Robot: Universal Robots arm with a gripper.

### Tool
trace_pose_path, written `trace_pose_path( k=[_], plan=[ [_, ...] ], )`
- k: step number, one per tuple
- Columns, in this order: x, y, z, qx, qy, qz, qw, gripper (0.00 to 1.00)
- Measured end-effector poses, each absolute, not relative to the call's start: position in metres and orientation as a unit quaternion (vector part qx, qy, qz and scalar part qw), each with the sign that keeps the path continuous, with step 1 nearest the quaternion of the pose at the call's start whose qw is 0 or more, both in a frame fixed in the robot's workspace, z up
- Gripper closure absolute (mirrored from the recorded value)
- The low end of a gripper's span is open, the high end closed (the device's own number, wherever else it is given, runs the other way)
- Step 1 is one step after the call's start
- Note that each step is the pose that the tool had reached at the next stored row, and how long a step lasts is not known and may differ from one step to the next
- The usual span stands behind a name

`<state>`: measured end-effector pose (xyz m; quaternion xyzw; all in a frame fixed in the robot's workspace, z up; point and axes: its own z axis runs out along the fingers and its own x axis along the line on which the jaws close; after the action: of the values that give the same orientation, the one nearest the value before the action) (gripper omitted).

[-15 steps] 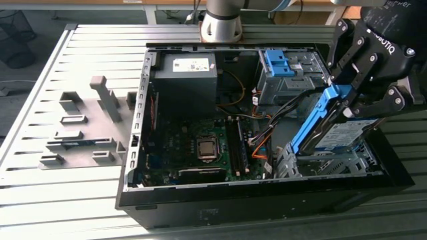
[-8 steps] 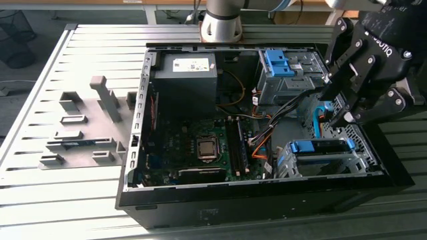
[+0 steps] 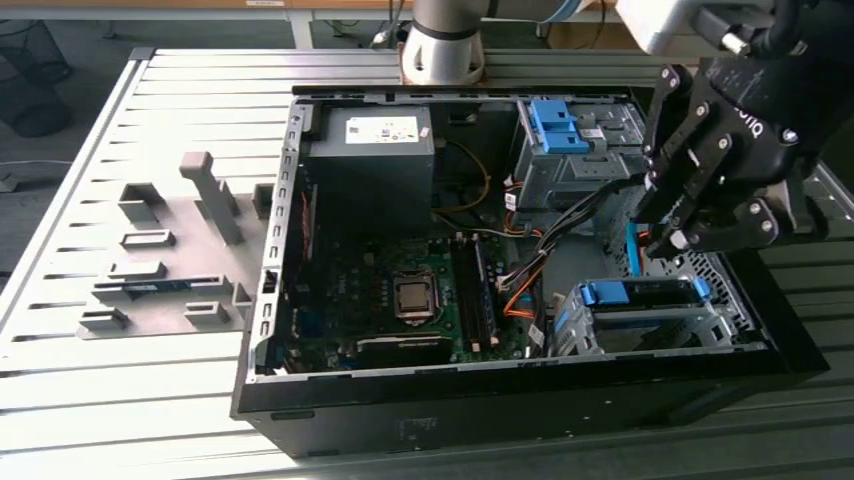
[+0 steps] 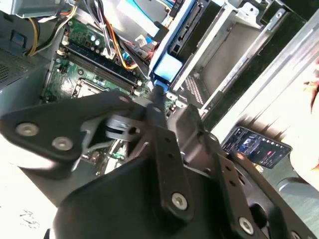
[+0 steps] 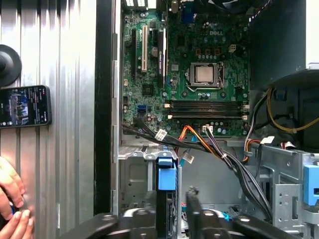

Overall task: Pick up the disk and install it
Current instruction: 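Insert the disk into the insertion slot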

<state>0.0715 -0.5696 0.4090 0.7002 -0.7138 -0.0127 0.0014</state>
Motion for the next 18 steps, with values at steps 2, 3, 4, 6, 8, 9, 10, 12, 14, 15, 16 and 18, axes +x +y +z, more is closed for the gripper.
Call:
trace_pose_path(
  k=[2, 3, 4, 6, 8, 9, 10, 12, 14, 15, 16, 18],
  plan=[
    [0.072, -0.57, 0.405, 0.7, -0.714, -0.013, 0.001, 0.7],
    [0.071, -0.57, 0.403, 0.7, -0.714, -0.013, 0.001, 0.76],
    [0.071, -0.57, 0.401, 0.7, -0.714, -0.013, 0.001, 0.82],
    [0.072, -0.57, 0.398, 0.7, -0.714, -0.013, 0.001, 0.82],
    [0.072, -0.57, 0.396, 0.7, -0.714, -0.013, 0.001, 0.89],
    [0.071, -0.57, 0.395, 0.7, -0.714, -0.013, 0.001, 0.89],
    [0.072, -0.57, 0.395, 0.7, -0.714, -0.013, 0.001, 0.89],
    [0.071, -0.57, 0.394, 0.7, -0.714, -0.013, 0.001, 0.89],
    [0.072, -0.57, 0.394, 0.7, -0.714, -0.013, 0.001, 0.89],
    [0.072, -0.57, 0.394, 0.7, -0.714, -0.013, 0.001, 0.89],
    [0.071, -0.57, 0.394, 0.7, -0.714, -0.013, 0.001, 0.89],
    [0.071, -0.57, 0.393, 0.7, -0.714, -0.013, 0.001, 0.89]
  ],
)
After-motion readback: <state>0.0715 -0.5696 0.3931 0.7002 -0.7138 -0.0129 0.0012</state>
